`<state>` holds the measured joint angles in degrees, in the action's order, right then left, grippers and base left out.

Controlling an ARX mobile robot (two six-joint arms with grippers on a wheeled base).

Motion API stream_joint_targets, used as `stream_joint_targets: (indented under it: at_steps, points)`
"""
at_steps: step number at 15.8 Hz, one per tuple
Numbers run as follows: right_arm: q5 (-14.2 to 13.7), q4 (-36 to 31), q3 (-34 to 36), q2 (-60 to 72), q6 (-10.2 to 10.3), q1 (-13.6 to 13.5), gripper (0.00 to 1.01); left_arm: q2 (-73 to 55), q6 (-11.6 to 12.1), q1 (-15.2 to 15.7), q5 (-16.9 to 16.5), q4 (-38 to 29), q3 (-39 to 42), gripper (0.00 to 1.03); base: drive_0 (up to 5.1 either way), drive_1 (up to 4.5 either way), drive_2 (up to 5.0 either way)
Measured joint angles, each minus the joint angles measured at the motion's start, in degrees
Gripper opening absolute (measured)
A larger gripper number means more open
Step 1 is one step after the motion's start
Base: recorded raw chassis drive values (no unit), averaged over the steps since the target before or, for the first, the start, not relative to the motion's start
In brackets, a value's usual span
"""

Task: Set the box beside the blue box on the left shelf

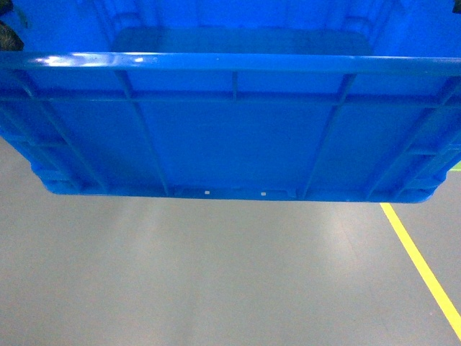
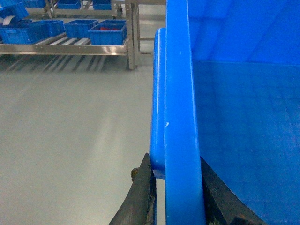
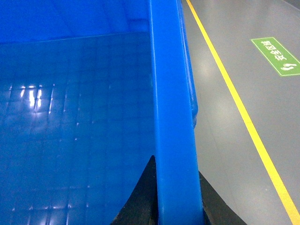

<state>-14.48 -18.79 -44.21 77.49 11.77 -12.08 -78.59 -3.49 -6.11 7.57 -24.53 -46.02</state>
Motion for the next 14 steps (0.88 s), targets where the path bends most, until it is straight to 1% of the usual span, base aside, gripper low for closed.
stream_joint_targets:
  at_steps: [14]
  points:
    - [0.0,-0.1,0.0,0.0,-0.1,0.0,0.09,0.0,-0.1,0.0,-0.1,0.0,0.0,0.14,0.0,4.21,-4.3]
